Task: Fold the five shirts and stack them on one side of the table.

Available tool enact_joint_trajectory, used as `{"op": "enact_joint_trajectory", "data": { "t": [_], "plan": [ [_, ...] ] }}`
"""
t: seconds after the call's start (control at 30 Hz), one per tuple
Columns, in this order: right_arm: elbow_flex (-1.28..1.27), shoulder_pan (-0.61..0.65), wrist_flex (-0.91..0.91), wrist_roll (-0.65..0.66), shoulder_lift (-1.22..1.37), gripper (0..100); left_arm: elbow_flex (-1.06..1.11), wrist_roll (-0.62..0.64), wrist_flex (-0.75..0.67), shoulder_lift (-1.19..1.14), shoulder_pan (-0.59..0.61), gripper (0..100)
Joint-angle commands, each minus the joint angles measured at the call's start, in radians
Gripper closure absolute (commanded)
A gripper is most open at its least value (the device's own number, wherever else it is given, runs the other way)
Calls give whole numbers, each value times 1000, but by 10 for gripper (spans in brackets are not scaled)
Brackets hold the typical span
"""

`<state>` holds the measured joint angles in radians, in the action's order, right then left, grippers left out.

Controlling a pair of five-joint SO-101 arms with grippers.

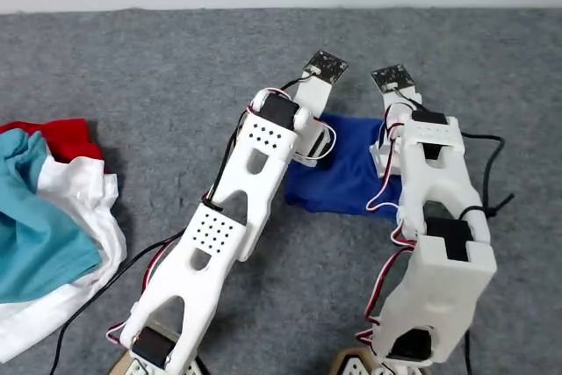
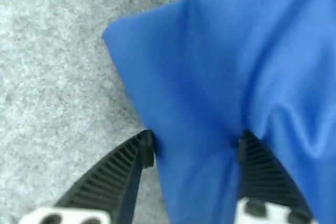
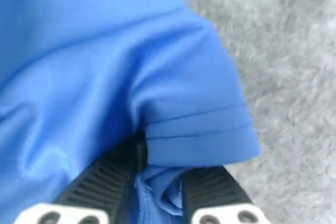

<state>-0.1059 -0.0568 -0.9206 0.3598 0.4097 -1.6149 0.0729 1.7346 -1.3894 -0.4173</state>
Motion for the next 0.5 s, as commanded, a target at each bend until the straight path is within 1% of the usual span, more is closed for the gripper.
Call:
{"op": "enact_joint_trajectory", "data": {
  "t": [0.0,0.1,0.2,0.37,0.47],
  "plan": [
    [28,-8,84,-77,5,988,-64,-5,18,103,8,742],
    [63,-74,105,-133,16,988,-64,-2,18,192,28,742],
    [100,-119,111,-157,15,988,-64,0,18,292,54,742],
    [152,-125,114,-164,16,988,-64,-3,20,440,103,742],
    [164,-130,174,-221,16,988,-62,-3,20,482,137,742]
  ]
}}
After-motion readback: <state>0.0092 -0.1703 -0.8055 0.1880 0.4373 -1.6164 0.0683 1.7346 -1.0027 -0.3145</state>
